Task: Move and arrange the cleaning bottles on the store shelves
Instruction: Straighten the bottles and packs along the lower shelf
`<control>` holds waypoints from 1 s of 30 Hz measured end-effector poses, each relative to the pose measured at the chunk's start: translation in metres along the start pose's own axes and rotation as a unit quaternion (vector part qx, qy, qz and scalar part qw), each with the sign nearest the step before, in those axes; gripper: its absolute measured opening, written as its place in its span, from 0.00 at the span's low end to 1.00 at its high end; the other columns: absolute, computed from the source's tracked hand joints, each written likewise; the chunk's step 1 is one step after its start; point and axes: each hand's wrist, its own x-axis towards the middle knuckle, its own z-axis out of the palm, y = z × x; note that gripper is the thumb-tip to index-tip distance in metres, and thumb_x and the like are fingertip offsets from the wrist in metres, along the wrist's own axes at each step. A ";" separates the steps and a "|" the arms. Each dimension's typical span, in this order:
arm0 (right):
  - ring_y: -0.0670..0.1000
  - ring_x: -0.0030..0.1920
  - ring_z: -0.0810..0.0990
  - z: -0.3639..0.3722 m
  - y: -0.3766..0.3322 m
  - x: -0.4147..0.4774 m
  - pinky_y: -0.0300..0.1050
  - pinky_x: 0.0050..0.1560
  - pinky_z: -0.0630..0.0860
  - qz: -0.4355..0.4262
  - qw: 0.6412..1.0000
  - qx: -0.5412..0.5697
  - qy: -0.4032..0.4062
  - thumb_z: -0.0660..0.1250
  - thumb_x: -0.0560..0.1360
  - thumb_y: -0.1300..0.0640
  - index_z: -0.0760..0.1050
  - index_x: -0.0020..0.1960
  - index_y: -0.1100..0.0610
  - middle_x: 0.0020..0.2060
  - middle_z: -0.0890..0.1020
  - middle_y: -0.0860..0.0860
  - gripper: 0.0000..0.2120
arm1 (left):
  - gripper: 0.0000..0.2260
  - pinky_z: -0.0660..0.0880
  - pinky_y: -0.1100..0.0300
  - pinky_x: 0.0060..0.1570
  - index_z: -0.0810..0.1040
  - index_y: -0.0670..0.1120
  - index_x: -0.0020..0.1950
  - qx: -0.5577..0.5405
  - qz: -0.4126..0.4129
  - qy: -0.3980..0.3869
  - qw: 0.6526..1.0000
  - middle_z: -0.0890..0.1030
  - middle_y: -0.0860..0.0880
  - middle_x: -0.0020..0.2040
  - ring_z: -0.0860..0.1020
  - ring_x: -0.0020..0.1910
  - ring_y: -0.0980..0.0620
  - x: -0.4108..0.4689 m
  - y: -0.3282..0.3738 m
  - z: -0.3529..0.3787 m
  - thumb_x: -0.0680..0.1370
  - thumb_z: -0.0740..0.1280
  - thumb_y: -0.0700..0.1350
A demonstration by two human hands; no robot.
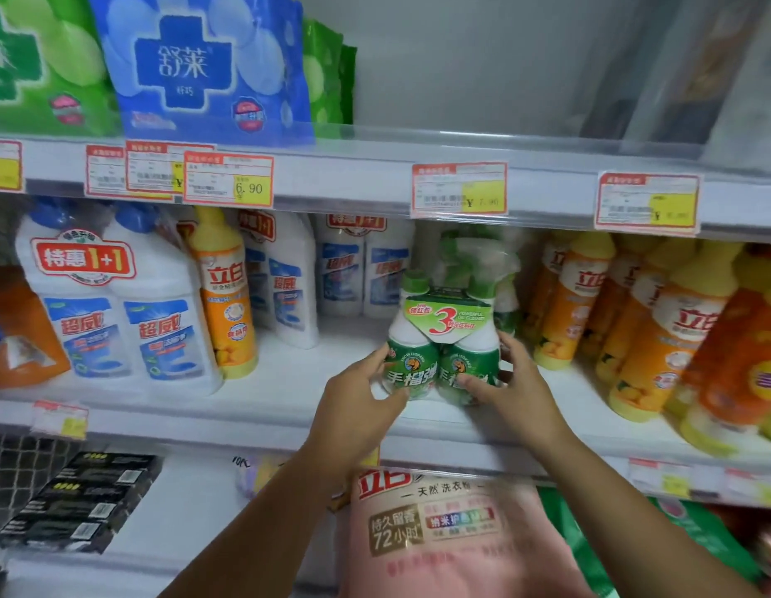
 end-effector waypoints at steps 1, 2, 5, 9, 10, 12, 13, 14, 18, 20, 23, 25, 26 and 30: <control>0.48 0.52 0.76 -0.007 0.002 0.001 0.35 0.49 0.71 -0.001 1.000 0.001 0.007 0.76 0.67 0.61 0.65 0.62 0.45 0.54 0.74 0.46 0.30 | 0.28 0.70 0.62 0.62 0.66 0.57 0.70 -0.007 0.004 -0.005 1.000 0.77 0.60 0.62 0.72 0.62 0.65 0.002 0.004 0.007 0.72 0.69 0.47; 0.45 0.50 0.76 -0.012 0.004 0.002 0.30 0.46 0.71 0.000 1.000 0.004 0.010 0.75 0.68 0.63 0.65 0.63 0.46 0.53 0.75 0.45 0.30 | 0.28 0.70 0.62 0.62 0.66 0.56 0.70 -0.013 0.007 -0.009 1.000 0.76 0.59 0.63 0.71 0.62 0.65 0.005 0.007 0.014 0.72 0.70 0.46; 0.36 0.46 0.75 -0.026 0.012 0.007 0.22 0.39 0.70 -0.002 1.000 0.010 0.011 0.74 0.69 0.64 0.65 0.66 0.48 0.52 0.76 0.44 0.30 | 0.29 0.69 0.63 0.63 0.66 0.54 0.71 -0.031 0.012 -0.013 0.999 0.76 0.57 0.64 0.71 0.63 0.64 0.012 0.011 0.031 0.72 0.70 0.45; 0.40 0.48 0.77 -0.037 0.022 0.015 0.25 0.41 0.71 0.005 1.000 -0.002 0.020 0.73 0.70 0.61 0.65 0.68 0.47 0.54 0.77 0.43 0.31 | 0.29 0.69 0.61 0.64 0.65 0.54 0.71 -0.034 0.014 -0.015 0.999 0.76 0.57 0.64 0.72 0.63 0.64 0.021 0.014 0.046 0.71 0.70 0.46; 0.43 0.49 0.77 -0.039 0.024 0.016 0.26 0.41 0.71 0.007 1.000 -0.007 0.021 0.73 0.70 0.60 0.64 0.70 0.47 0.54 0.77 0.43 0.32 | 0.29 0.69 0.62 0.63 0.66 0.54 0.71 -0.032 0.015 -0.011 0.999 0.77 0.57 0.63 0.72 0.62 0.64 0.023 0.015 0.047 0.72 0.70 0.46; 0.45 0.51 0.77 -0.041 0.027 0.018 0.26 0.41 0.71 0.006 1.000 -0.012 0.018 0.74 0.70 0.59 0.64 0.71 0.47 0.55 0.77 0.43 0.33 | 0.27 0.69 0.66 0.59 0.67 0.55 0.70 -0.030 0.013 0.001 0.999 0.78 0.58 0.60 0.73 0.60 0.65 0.024 0.016 0.048 0.73 0.69 0.44; 0.45 0.52 0.77 -0.041 0.028 0.019 0.27 0.42 0.72 0.005 1.000 -0.014 0.016 0.74 0.70 0.58 0.63 0.71 0.47 0.55 0.77 0.43 0.33 | 0.26 0.69 0.67 0.57 0.67 0.56 0.70 -0.032 0.013 0.006 0.999 0.79 0.59 0.59 0.73 0.59 0.66 0.025 0.017 0.048 0.73 0.69 0.44; 0.46 0.52 0.77 -0.041 0.029 0.019 0.29 0.44 0.72 0.004 1.000 -0.015 0.015 0.74 0.70 0.58 0.63 0.71 0.47 0.55 0.77 0.42 0.34 | 0.25 0.69 0.69 0.55 0.68 0.56 0.69 -0.032 0.012 0.009 0.999 0.79 0.58 0.58 0.74 0.58 0.66 0.025 0.017 0.047 0.73 0.69 0.44; 0.47 0.54 0.77 -0.040 0.030 0.019 0.39 0.50 0.71 0.004 0.999 -0.021 0.025 0.74 0.70 0.58 0.63 0.71 0.46 0.55 0.76 0.42 0.34 | 0.24 0.69 0.70 0.54 0.69 0.55 0.69 -0.030 0.007 0.014 0.999 0.79 0.57 0.59 0.74 0.59 0.65 0.024 0.018 0.048 0.74 0.68 0.44; 0.47 0.54 0.77 -0.040 0.031 0.018 0.40 0.52 0.71 0.006 0.999 -0.029 0.026 0.74 0.70 0.57 0.62 0.71 0.46 0.56 0.76 0.42 0.34 | 0.24 0.70 0.67 0.57 0.69 0.54 0.69 -0.036 0.003 0.014 0.999 0.79 0.57 0.60 0.74 0.58 0.65 0.022 0.019 0.048 0.74 0.68 0.45; 0.48 0.58 0.77 -0.042 0.029 0.018 0.40 0.55 0.71 0.020 0.999 -0.033 0.007 0.74 0.69 0.56 0.60 0.73 0.47 0.59 0.76 0.42 0.37 | 0.24 0.69 0.66 0.59 0.69 0.54 0.69 -0.037 0.012 0.003 0.999 0.78 0.56 0.62 0.73 0.59 0.66 0.018 0.020 0.045 0.74 0.68 0.44; 0.47 0.64 0.72 -0.039 0.024 0.015 0.41 0.61 0.69 0.020 0.998 -0.048 0.030 0.75 0.69 0.53 0.57 0.75 0.50 0.62 0.72 0.44 0.40 | 0.23 0.68 0.65 0.60 0.70 0.53 0.68 -0.026 0.018 0.004 0.999 0.77 0.55 0.63 0.72 0.60 0.64 0.015 0.020 0.038 0.74 0.68 0.44; 0.48 0.66 0.69 -0.036 0.020 0.012 0.42 0.63 0.67 0.010 0.993 -0.087 0.081 0.74 0.70 0.52 0.58 0.75 0.53 0.64 0.70 0.46 0.39 | 0.23 0.67 0.64 0.60 0.70 0.53 0.68 -0.019 0.016 0.012 1.000 0.76 0.54 0.64 0.72 0.61 0.62 0.014 0.019 0.033 0.74 0.68 0.45; 0.55 0.60 0.70 -0.006 -0.007 -0.006 0.41 0.58 0.65 -0.120 0.957 -0.167 0.206 0.71 0.72 0.54 0.69 0.66 0.59 0.58 0.74 0.57 0.25 | 0.20 0.65 0.65 0.59 0.71 0.52 0.67 0.053 0.016 0.047 0.997 0.74 0.53 0.66 0.72 0.61 0.57 0.006 0.009 0.000 0.75 0.67 0.48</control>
